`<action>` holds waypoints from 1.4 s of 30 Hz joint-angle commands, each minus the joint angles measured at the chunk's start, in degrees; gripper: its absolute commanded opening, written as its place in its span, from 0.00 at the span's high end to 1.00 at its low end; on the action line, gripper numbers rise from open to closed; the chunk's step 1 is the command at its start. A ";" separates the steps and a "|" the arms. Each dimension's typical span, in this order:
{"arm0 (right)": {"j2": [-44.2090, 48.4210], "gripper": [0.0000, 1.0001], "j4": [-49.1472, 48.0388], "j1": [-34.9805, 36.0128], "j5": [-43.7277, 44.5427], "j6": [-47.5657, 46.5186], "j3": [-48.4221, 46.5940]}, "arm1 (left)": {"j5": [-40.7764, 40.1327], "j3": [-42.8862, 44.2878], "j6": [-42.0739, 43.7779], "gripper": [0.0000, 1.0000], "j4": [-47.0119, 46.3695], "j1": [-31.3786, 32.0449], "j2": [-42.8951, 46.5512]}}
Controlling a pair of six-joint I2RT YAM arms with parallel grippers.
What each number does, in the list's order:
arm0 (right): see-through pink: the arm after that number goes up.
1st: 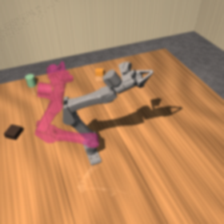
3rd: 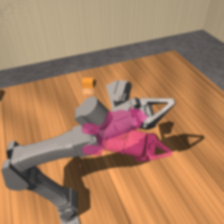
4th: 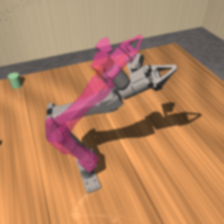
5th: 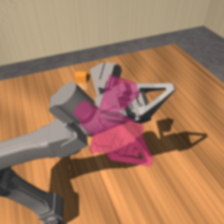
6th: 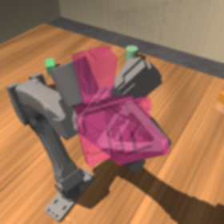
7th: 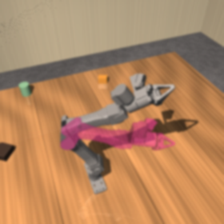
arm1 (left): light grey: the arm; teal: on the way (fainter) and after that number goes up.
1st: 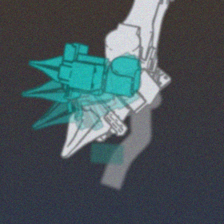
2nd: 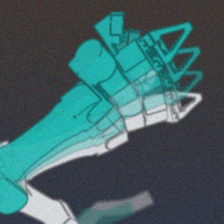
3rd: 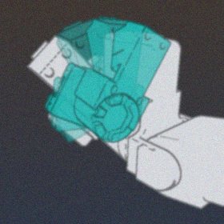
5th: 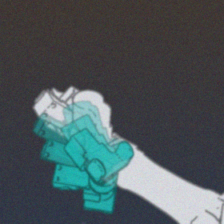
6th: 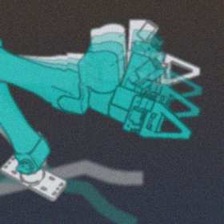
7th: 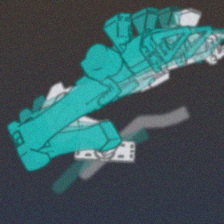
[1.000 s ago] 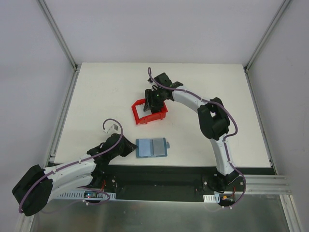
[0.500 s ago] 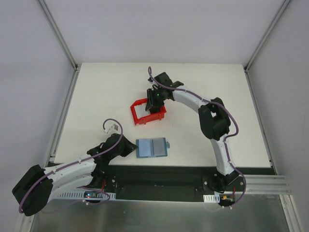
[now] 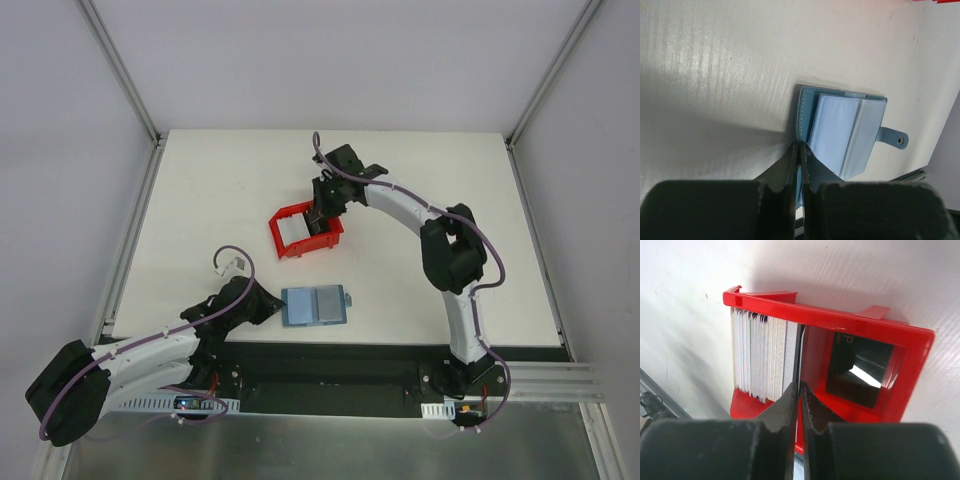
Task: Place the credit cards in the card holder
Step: Pick up the credit card from the storage box, then insert the credit card into the card holder.
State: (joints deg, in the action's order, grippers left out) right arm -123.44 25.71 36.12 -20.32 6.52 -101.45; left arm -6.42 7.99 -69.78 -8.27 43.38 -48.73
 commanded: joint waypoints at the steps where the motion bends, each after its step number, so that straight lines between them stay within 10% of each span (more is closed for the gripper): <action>1: 5.58 0.94 0.04 -0.08 3.61 -1.77 -0.59 | 0.79 0.19 0.61 1.00 -0.96 -0.57 0.04; 20: 29.45 1.00 -5.23 -0.17 8.63 -0.21 14.59 | 2.55 -3.33 -1.50 1.00 -0.87 -0.57 4.34; 31: 48.55 0.99 -31.05 4.30 4.32 23.34 51.59 | 2.29 -3.68 -2.38 1.00 0.10 -0.57 4.08; 42: 43.82 0.99 -50.32 13.80 6.25 34.52 66.64 | 1.67 -4.12 -6.07 1.00 0.10 -0.57 2.41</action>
State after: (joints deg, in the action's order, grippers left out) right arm -77.87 -13.37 48.56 -14.61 36.27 -36.18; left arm -4.54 4.75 -74.08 -8.54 43.38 -45.67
